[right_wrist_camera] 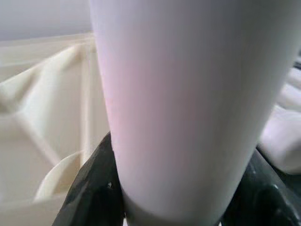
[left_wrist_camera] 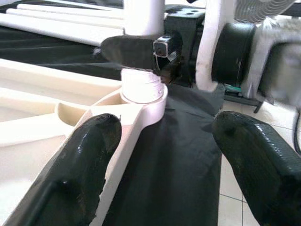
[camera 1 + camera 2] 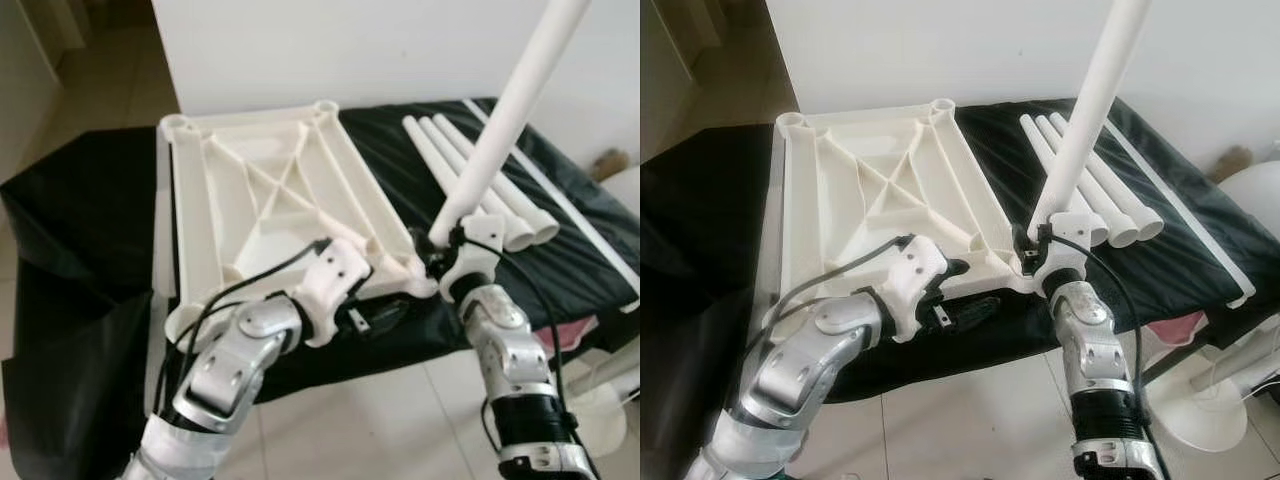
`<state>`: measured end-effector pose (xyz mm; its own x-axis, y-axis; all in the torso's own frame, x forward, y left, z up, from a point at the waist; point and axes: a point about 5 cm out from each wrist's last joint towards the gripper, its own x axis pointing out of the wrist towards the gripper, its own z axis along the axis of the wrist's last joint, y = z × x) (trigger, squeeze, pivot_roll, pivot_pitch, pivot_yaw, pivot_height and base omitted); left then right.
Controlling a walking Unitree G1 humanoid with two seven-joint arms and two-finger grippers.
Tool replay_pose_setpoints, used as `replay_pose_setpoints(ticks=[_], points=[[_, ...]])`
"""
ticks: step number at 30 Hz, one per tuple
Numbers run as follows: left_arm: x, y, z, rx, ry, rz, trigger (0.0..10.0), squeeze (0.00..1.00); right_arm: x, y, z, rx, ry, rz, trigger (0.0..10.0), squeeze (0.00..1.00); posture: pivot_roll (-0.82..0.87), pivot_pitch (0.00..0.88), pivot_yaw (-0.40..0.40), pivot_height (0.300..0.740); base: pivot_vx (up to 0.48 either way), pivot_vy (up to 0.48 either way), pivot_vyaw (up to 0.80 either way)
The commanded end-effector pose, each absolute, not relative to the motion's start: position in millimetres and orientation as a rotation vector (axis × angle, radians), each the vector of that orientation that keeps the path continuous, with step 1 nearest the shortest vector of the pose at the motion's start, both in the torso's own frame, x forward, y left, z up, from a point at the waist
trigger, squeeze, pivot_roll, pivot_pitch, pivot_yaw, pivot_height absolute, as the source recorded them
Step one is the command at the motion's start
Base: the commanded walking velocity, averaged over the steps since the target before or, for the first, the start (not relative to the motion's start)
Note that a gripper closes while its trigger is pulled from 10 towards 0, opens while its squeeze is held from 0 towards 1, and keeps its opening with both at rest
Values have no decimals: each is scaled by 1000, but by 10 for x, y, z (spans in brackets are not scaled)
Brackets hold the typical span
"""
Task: Building children table
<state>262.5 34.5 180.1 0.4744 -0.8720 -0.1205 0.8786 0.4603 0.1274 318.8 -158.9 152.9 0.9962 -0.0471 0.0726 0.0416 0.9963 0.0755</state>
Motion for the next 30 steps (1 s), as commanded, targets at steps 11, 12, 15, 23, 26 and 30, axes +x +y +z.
replay_pose_setpoints(ticks=[11,12,15,23,26,30], points=[[2677,375,1813,163,27,-1048,10000,0,2964,-1545,1366,140,5,-316,10000,0,-41,52,-17,740,0,0,0],[2695,376,1811,164,28,-1046,10000,0,2967,-1546,1369,148,7,-314,10000,0,-43,50,-13,740,0,0,0],[2710,377,1810,164,29,-1044,10000,0,2971,-1546,1370,154,9,-312,10000,0,-43,50,-13,740,0,0,0],[2795,389,1848,182,12,-1042,10000,0,2982,-1540,1480,181,-56,-269,10000,47,-46,26,-9,740,0,0,0],[2818,385,1850,182,9,-1037,10000,0,2989,-1556,1492,181,-65,-249,10000,1000,-46,26,-6,740,0,0,0],[2824,386,1865,181,3,-1041,10000,0,3044,-1585,1514,179,-71,-197,10000,1000,-46,27,-8,740,0,0,0]])
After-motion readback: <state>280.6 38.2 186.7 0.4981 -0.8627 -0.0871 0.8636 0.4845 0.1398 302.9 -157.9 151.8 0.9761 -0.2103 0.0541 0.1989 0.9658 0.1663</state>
